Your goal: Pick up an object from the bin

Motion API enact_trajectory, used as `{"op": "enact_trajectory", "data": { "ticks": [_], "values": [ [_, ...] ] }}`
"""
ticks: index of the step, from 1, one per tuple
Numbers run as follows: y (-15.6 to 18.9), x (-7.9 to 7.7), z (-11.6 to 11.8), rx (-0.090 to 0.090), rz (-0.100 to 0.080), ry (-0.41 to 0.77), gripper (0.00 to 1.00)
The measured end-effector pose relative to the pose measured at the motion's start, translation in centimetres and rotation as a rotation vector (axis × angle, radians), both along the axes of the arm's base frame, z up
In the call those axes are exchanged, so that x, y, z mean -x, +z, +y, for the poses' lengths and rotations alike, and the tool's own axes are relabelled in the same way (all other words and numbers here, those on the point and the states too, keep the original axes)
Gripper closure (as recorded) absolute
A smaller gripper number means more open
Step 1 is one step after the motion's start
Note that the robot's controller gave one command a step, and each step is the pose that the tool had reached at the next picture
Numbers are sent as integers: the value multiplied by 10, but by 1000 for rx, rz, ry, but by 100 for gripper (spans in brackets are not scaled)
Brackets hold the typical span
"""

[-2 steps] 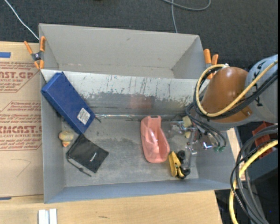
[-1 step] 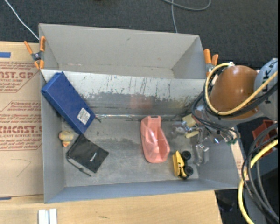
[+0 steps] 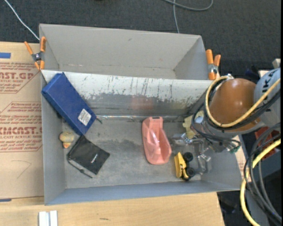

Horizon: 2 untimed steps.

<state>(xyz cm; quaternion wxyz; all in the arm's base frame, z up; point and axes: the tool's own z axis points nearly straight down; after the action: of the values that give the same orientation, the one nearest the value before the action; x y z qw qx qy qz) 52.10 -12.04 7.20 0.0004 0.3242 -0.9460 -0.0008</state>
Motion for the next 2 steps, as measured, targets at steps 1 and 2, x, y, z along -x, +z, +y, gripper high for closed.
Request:
{"op": "enact_trajectory", "data": {
  "ticks": [1, 2],
  "values": [
    [22, -38, 19, 3, -3, 273, 0],
    [25, 28, 6, -3, -2, 300, 0]
  ]
}}
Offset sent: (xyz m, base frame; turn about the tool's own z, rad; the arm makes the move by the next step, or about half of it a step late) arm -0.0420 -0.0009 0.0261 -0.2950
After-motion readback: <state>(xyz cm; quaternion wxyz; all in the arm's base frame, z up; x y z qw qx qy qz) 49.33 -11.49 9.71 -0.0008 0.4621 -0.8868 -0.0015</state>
